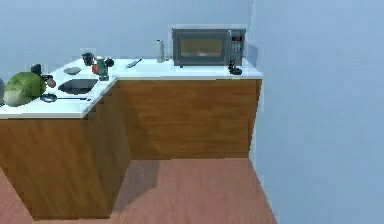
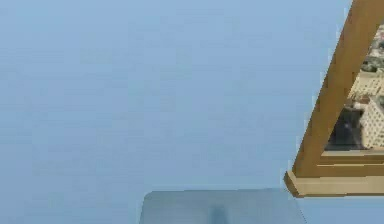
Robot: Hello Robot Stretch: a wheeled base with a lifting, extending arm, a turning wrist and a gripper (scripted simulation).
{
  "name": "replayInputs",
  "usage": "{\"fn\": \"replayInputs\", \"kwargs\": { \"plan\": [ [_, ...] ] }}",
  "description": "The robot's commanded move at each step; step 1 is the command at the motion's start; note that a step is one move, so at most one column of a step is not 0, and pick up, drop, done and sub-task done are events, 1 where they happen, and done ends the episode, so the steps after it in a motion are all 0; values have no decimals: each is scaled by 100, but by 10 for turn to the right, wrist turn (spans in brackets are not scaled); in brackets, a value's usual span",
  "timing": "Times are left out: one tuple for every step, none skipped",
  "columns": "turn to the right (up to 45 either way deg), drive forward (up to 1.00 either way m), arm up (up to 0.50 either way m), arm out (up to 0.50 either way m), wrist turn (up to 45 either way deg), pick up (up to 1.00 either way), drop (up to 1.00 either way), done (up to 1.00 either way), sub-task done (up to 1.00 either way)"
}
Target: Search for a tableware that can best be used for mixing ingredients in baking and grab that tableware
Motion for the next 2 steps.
{"fn": "replayInputs", "kwargs": {
  "plan": [
    [0,80,0,0,0,0,0,0,0],
    [-450,0,0,0,0,0,0,0,0]
  ]
}}
